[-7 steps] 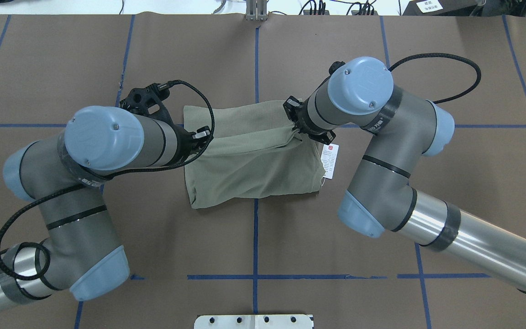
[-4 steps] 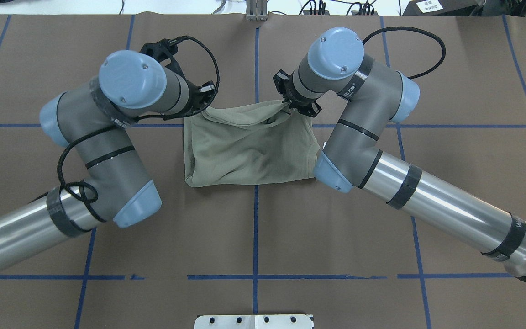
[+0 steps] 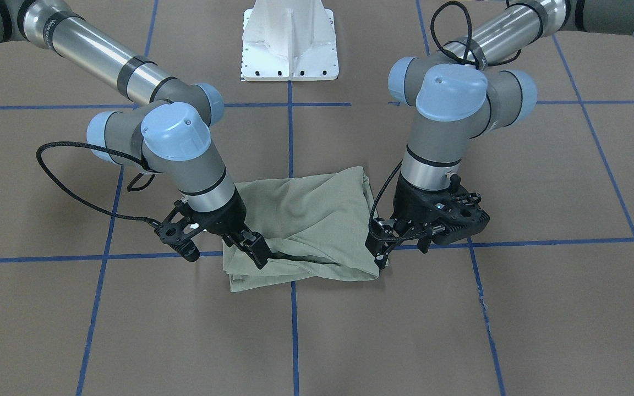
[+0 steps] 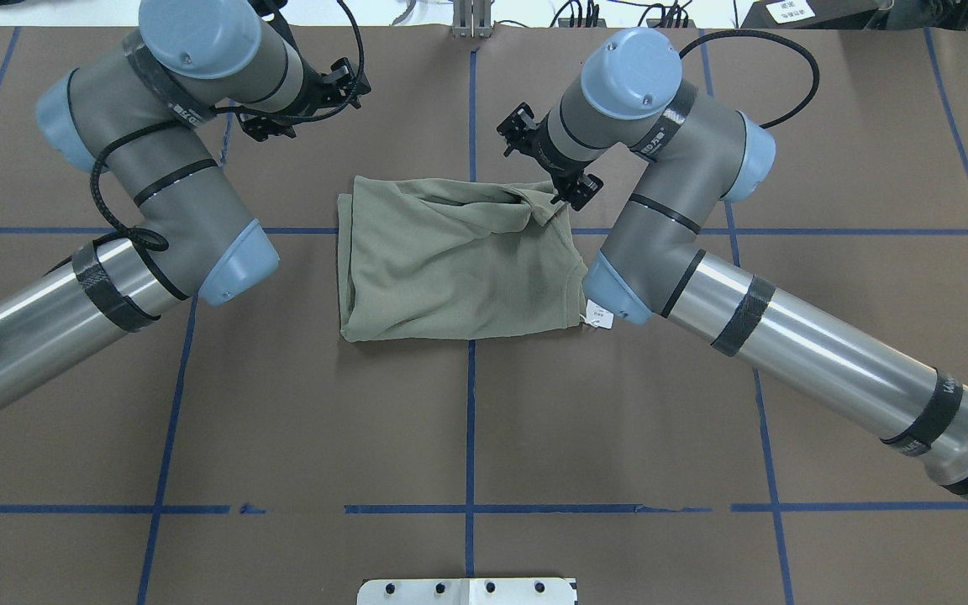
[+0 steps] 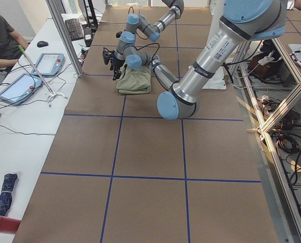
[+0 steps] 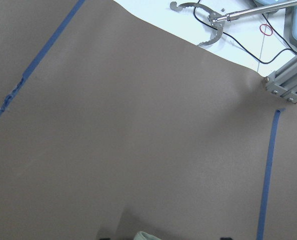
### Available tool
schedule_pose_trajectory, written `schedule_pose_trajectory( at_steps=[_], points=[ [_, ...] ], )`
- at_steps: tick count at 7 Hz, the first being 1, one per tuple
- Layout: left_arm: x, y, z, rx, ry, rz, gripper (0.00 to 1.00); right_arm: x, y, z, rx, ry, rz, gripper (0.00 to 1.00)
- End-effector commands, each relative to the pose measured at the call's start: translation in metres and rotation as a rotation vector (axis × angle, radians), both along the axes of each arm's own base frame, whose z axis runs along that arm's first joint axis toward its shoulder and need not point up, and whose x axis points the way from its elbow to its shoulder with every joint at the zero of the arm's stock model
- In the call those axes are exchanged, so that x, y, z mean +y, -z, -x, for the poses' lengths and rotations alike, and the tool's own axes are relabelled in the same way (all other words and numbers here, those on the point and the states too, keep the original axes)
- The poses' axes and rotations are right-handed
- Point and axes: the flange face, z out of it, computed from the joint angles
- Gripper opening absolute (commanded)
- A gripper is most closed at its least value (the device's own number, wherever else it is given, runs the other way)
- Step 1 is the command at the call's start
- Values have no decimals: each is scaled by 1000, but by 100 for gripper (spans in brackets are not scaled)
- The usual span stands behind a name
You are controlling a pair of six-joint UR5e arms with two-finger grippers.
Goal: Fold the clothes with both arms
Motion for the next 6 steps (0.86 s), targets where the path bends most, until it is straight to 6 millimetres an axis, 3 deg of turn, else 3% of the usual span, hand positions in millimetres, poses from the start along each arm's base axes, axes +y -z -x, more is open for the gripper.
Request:
schedule_pose_trajectory(
  at_steps=[1, 3, 4, 6],
  points=[
    [-7, -18, 37, -44, -131, -83, 100, 24, 26, 4, -34, 58, -7, 100],
    [10, -58, 78, -94, -182, -187, 100, 62, 52, 49, 82, 190, -30, 100],
    [14, -60, 88, -99, -183, -201, 100, 82, 50, 78, 195, 261, -99, 100],
    [16, -68, 89, -103, -182, -192, 100, 68, 26, 110, 321, 348, -213, 100]
  ],
)
